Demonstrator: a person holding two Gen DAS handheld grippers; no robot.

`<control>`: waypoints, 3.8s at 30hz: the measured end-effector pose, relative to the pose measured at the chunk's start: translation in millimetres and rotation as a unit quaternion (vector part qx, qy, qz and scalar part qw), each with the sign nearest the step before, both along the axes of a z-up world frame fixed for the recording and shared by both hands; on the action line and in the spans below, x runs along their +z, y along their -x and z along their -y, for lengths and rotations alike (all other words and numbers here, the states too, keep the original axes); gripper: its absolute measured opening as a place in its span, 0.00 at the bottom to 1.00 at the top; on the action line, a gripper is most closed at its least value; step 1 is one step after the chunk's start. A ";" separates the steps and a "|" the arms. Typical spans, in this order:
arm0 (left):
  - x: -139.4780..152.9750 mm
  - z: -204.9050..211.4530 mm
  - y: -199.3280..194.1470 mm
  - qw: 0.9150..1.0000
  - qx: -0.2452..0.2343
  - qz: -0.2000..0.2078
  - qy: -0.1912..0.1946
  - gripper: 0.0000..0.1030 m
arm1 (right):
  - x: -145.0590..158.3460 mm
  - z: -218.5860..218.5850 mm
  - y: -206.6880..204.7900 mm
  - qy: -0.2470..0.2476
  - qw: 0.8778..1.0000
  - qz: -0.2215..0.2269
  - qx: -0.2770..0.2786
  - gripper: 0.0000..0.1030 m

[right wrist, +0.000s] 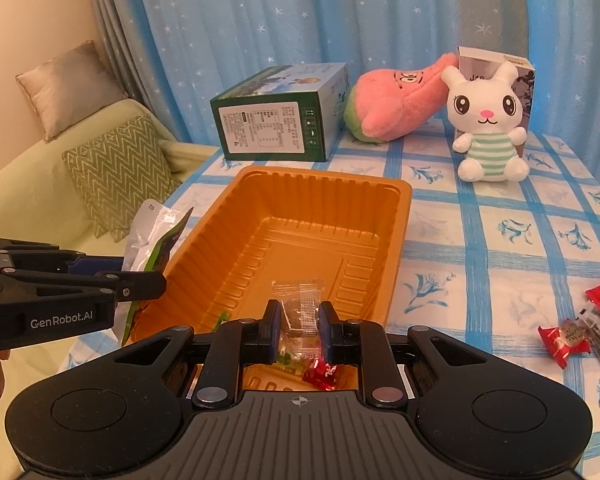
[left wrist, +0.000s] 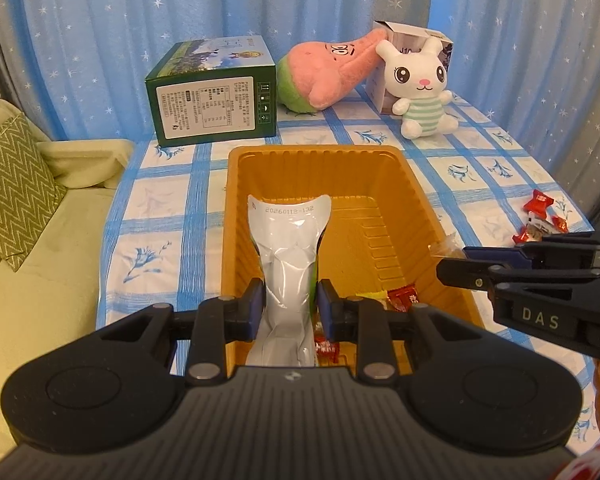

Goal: Organize snacks
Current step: 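Lower both packets into the tray and open both tools, then lift both open tools out of the tray toward the candy pile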

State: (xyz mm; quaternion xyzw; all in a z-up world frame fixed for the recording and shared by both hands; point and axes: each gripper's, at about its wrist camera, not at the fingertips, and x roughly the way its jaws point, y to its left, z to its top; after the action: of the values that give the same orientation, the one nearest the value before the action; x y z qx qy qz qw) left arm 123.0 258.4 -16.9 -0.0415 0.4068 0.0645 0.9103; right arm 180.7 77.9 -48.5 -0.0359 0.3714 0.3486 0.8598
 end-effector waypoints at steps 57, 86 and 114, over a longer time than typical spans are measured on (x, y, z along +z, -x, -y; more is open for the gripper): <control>6.0 -6.5 32.5 0.998 0.043 0.027 0.027 0.51 | 8.4 55.2 -14.2 -0.101 0.989 -0.068 -0.087 0.60; 46.3 102.1 109.2 0.995 0.040 0.057 0.078 0.89 | 37.8 180.7 91.7 -0.054 0.985 -0.033 -0.158 0.60; 48.5 213.3 57.9 0.994 -0.086 0.054 0.048 0.87 | 33.0 292.5 81.1 -0.051 0.967 -0.024 -0.249 0.60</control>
State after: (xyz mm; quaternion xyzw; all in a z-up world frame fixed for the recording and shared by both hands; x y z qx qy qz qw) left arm 65.1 45.1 31.5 -0.0534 0.3615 -0.0355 0.9302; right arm 99.6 -214.6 -15.5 0.1097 0.3712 0.1425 0.9110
